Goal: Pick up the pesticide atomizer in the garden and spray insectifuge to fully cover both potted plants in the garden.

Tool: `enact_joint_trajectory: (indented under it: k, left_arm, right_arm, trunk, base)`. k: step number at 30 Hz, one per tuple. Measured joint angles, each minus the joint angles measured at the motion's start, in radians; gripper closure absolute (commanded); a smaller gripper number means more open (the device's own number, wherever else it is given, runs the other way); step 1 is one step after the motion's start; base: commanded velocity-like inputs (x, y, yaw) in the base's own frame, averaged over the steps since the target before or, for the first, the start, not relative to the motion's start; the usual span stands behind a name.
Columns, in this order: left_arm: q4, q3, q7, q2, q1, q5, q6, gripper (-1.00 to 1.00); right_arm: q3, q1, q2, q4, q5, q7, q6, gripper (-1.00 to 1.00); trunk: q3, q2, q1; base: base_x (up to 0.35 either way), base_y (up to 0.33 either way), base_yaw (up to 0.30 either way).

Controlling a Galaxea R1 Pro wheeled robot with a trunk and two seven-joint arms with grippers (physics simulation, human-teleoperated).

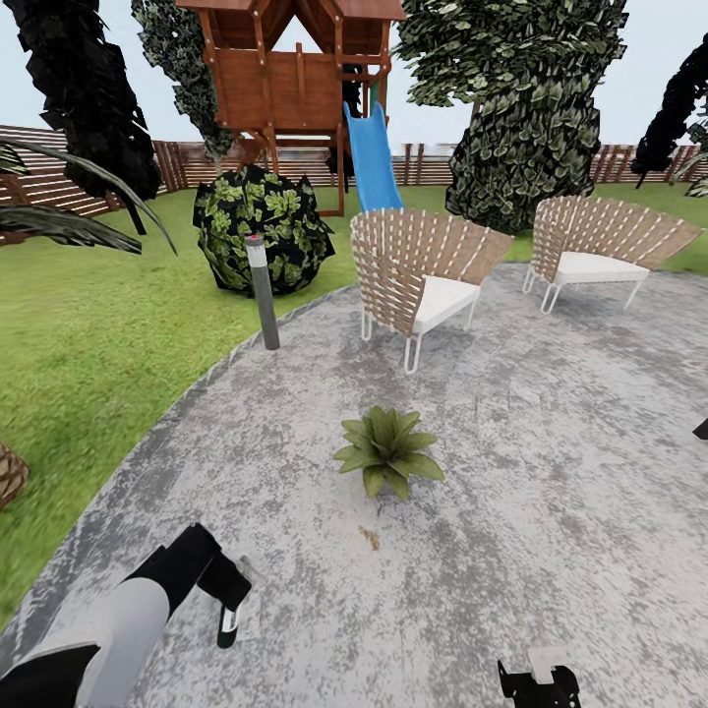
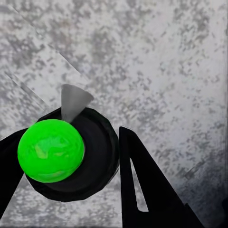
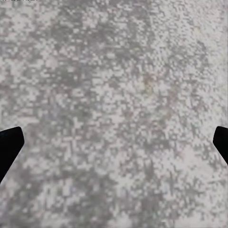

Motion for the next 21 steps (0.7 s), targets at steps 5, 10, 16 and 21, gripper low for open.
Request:
enact_joint_trajectory:
  k: [5, 10, 16, 21]
  left_arm:
    - [0.0, -0.004, -0.009, -0.001, -0.006, -0.005, 0.033, 1.0]
    - [-0.001, -0.004, -0.009, -0.001, -0.022, -0.003, 0.088, 1.0]
    - [-0.001, -0.004, -0.009, -0.001, -0.023, -0.003, 0.091, 1.0]
    - [0.0, -0.004, -0.009, 0.0, -0.023, -0.003, 0.09, 1.0]
  right_arm:
    - [0.0, 0.0, -0.006, 0.0, 0.0, 0.0, 0.0, -1.0]
    - [0.0, 0.0, -0.006, 0.0, 0.0, 0.001, 0.0, -1.0]
    - [0.0, 0.0, -0.003, -0.001, -0.001, 0.001, 0.0, -1.0]
    - [-0.002, 0.0, -0.002, -0.002, -0.002, 0.001, 0.0, -1.0]
  trunk:
    - [0.0, 0.0, -0.001]
    - [0.0, 0.0, -0.001]
    - [0.0, 0.0, -0.001]
    - [0.0, 0.0, -0.001]
  base:
    - [0.248, 0.081, 0.0]
    - [0.331, 0.033, 0.0]
    - [0.337, 0.001, 0.0]
    - [0.337, 0.019, 0.0]
